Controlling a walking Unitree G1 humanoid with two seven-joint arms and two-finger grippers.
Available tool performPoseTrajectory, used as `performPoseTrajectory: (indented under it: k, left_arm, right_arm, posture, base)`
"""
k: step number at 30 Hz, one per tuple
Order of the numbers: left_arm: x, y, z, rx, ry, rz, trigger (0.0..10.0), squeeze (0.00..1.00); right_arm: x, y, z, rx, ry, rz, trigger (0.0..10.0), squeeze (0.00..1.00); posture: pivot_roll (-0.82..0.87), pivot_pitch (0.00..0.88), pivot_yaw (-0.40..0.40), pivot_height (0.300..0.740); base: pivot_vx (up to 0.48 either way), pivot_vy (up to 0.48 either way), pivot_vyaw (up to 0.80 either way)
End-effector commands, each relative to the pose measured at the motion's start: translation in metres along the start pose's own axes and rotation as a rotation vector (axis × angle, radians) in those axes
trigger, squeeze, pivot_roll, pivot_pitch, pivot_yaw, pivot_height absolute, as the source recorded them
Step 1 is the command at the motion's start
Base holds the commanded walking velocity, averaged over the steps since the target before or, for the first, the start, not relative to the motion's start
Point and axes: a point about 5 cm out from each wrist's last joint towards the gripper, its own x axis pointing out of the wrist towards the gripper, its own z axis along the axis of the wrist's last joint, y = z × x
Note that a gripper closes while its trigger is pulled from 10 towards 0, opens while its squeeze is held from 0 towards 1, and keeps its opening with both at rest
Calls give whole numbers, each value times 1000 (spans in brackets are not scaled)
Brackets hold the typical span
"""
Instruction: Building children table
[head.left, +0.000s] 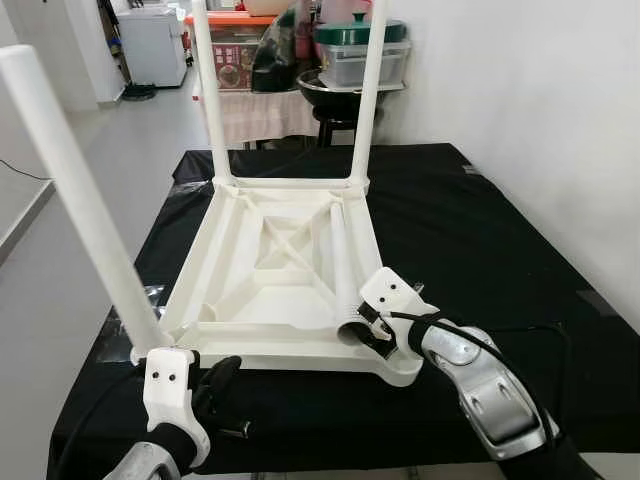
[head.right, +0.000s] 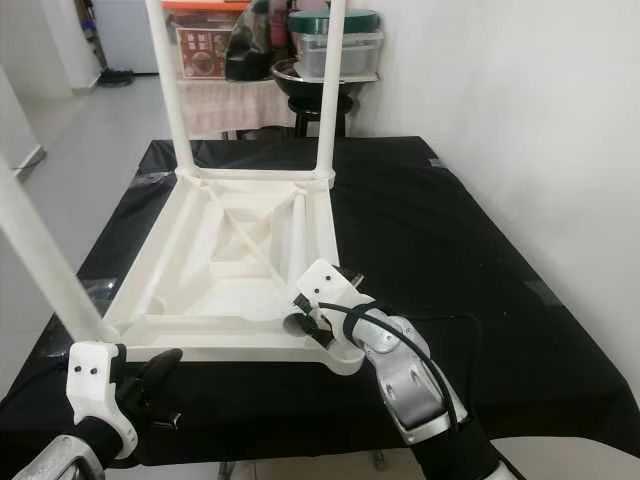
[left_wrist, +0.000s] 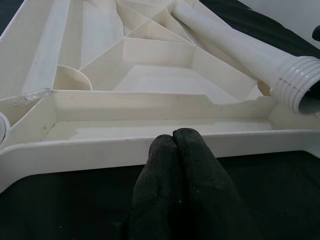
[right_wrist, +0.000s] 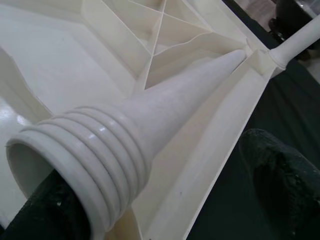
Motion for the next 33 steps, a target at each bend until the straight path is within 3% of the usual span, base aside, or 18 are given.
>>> performPoseTrajectory:
  k: [1, 2, 13, 20, 23, 24, 26, 27, 28, 31, 33]
  left_arm:
    - [-1, -1, 3, 9, 0, -8, 10000, 0]
    - [-1, -1, 3, 10, 0, -8, 10000, 0]
    - [0, -2, 4, 21, 1, -16, 10000, 0]
    - [1, -3, 8, 55, -3, -41, 10000, 0]
    - [6, -4, 17, 96, -30, -74, 10000, 0]
    - [6, -4, 17, 96, -30, -74, 10000, 0]
    - [14, -7, 28, 115, -64, -114, 10000, 0]
    - [14, -7, 28, 115, -64, -114, 10000, 0]
    - [22, -15, 40, 133, -97, -194, 10000, 0]
    - [25, -18, 44, 139, -106, -224, 10000, 0]
    - [30, -26, 51, 149, -128, -283, 10000, 0]
  right_arm:
    - [2, -7, 1, -35, 15, -57, 6471, 0]
    - [2, -10, 1, -47, 12, -72, 0, 0]
    - [4, -23, 4, -134, 10, -155, 0, 0]
    - [3, -30, 7, -113, -9, -209, 0, 0]
    - [2, -46, 14, 19, -80, -282, 0, 0]
    - [2, -46, 14, 19, -80, -282, 0, 0]
    - [-2, -63, 20, 185, -161, -358, 0, 0]
    - [-2, -63, 20, 185, -161, -358, 0, 0]
    - [-9, -83, 25, 365, -254, -445, 0, 0]
    - [-12, -89, 26, 417, -281, -472, 0, 0]
    - [-17, -101, 31, 549, -373, -512, 0, 0]
  posture:
    - [-14, 0, -35, 740]
    - [-12, 0, -39, 740]
    - [-10, 0, -45, 740]
    - [-11, 0, -40, 740]
    - [-16, 0, -34, 740]
    - [-16, 0, -34, 740]
    - [-23, 0, -27, 740]
    - [-23, 0, -27, 740]
    - [-26, 0, -21, 740]
    - [-26, 0, -21, 740]
    - [-29, 0, -13, 740]
  base:
    - [0, 0, 0]
    - [0, 0, 0]
    - [0, 0, 0]
    - [0, 0, 0]
    - [0, 0, 0]
    - [0, 0, 0]
    - [0, 0, 0]
    - [0, 0, 0]
    - [0, 0, 0]
    - [0, 0, 0]
    - [0, 0, 0]
